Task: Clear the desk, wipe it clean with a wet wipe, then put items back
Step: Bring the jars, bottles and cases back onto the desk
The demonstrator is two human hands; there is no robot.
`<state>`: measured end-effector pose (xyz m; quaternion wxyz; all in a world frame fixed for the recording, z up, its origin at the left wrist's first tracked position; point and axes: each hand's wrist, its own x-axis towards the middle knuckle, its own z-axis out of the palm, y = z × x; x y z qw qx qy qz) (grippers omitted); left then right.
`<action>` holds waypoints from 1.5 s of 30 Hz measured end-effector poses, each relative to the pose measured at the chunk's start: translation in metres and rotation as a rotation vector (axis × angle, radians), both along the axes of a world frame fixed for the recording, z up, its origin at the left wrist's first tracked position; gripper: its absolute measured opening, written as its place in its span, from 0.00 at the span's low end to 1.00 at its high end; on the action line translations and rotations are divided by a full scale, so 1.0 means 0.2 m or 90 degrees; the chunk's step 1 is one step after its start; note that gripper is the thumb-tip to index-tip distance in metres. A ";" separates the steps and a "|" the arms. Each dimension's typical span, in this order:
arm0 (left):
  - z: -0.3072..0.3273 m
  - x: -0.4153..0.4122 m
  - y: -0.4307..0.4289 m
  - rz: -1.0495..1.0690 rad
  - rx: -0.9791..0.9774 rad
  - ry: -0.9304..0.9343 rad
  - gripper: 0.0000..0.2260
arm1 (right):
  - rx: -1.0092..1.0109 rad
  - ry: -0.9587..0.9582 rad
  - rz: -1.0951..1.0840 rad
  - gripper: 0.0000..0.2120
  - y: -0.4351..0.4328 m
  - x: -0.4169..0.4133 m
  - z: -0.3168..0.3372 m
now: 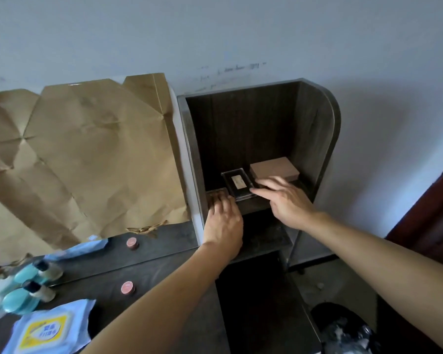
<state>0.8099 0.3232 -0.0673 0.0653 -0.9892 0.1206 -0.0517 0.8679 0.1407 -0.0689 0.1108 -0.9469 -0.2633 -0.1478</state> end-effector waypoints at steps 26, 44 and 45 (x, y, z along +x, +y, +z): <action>-0.26 -0.43 0.47 -0.129 -0.278 -0.257 0.08 | 0.071 -0.249 0.021 0.13 0.02 -0.17 -0.11; -0.64 -0.65 1.21 0.222 -0.345 -0.063 0.09 | 0.439 0.269 0.046 0.18 0.59 -0.65 -0.56; -0.66 -0.65 1.27 0.245 -0.354 -0.058 0.07 | 0.466 0.322 0.022 0.19 0.67 -0.64 -0.59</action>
